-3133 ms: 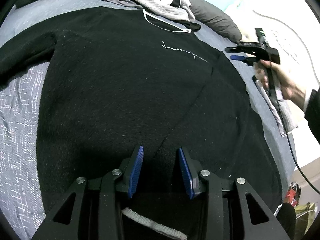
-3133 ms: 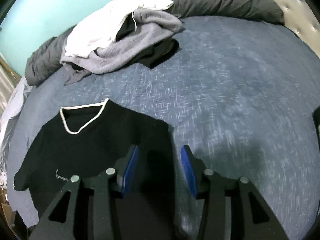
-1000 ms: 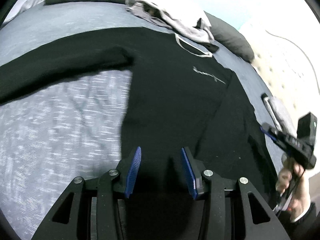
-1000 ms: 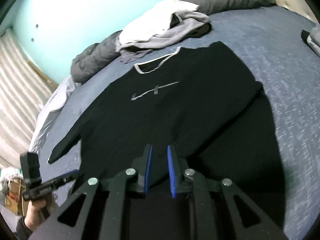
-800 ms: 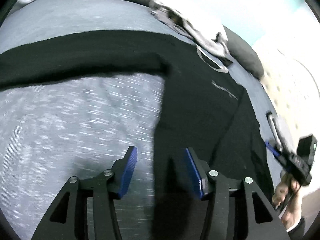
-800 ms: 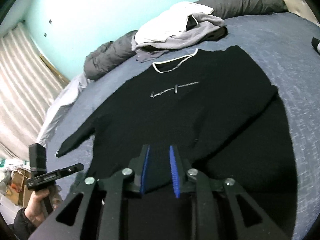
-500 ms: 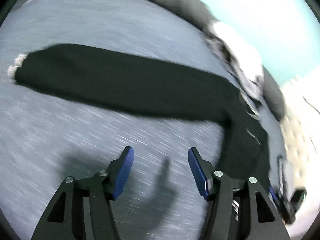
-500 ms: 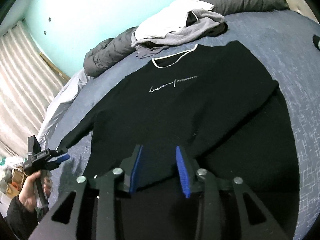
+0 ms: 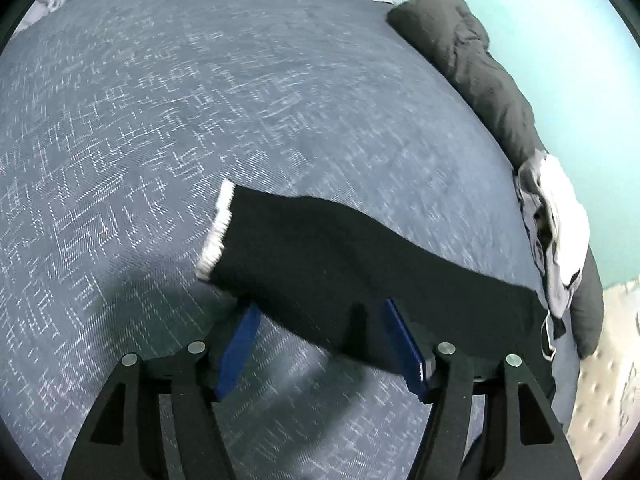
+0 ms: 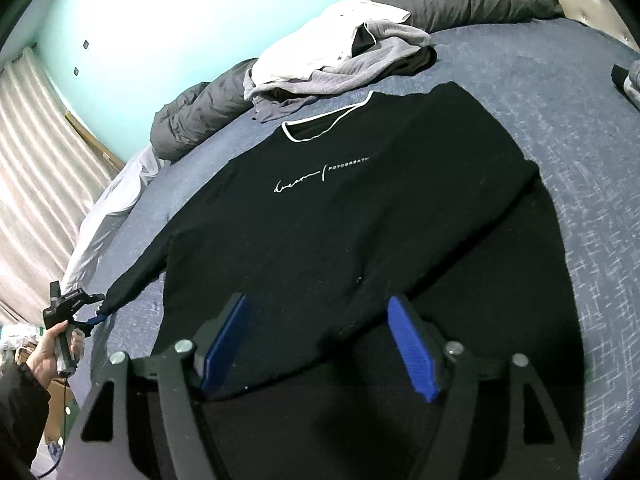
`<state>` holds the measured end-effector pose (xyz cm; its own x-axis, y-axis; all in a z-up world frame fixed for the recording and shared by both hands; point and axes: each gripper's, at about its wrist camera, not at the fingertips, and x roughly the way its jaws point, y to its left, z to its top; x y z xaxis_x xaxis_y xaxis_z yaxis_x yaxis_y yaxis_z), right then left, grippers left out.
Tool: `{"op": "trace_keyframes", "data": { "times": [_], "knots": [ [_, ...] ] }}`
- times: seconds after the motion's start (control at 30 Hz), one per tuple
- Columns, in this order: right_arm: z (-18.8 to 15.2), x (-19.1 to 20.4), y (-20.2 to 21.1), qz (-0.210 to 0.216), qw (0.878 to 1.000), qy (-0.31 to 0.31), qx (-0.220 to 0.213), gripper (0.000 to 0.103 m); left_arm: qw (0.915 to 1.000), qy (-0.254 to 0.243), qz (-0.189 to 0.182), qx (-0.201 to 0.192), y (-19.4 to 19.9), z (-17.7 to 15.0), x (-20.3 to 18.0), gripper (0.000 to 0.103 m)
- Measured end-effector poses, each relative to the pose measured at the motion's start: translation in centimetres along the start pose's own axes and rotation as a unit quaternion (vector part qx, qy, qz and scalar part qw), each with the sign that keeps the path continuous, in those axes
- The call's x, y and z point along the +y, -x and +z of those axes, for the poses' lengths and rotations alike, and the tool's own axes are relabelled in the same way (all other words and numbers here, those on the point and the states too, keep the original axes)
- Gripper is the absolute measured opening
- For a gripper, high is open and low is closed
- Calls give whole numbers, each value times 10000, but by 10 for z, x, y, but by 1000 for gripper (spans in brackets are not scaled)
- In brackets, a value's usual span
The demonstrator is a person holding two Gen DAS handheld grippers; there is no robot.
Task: Fold clothes
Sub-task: 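Grasp the other white-trimmed sleeve cuff with the left gripper and lift it, then fold the held sleeve across the sweatshirt body with the left gripper and release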
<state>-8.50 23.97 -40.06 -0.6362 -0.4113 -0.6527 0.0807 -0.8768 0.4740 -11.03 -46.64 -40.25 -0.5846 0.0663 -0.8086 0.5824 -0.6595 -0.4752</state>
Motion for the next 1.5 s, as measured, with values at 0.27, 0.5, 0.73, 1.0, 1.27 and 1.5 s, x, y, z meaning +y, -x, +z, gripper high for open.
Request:
{"op": "trace_keyframes", "data": {
  "times": [0.27, 0.5, 0.73, 1.0, 1.27, 1.5],
  "knots": [
    [0, 4, 1, 70, 9999, 65, -52, 73, 9993, 261, 90, -239, 0, 2, 14, 66],
    [0, 5, 2, 108, 9999, 92, -87, 73, 9993, -75, 145, -339, 3, 4, 15, 18],
    [2, 5, 3, 83, 9998, 142, -125, 73, 9963, -638, -44, -581, 31, 13, -18, 8],
    [4, 1, 12, 0, 9996, 129, -262, 73, 9825, -1461, -752, -881, 83, 19, -121, 8],
    [6, -13, 33, -62, 9989, 29, -470, 73, 9590, -2284, -1401, -918, 112, 1, -256, 8],
    [5, -37, 55, -152, 9977, -118, -657, 73, 9189, -3241, -2123, -742, 136, -54, -391, 7]
  ]
}}
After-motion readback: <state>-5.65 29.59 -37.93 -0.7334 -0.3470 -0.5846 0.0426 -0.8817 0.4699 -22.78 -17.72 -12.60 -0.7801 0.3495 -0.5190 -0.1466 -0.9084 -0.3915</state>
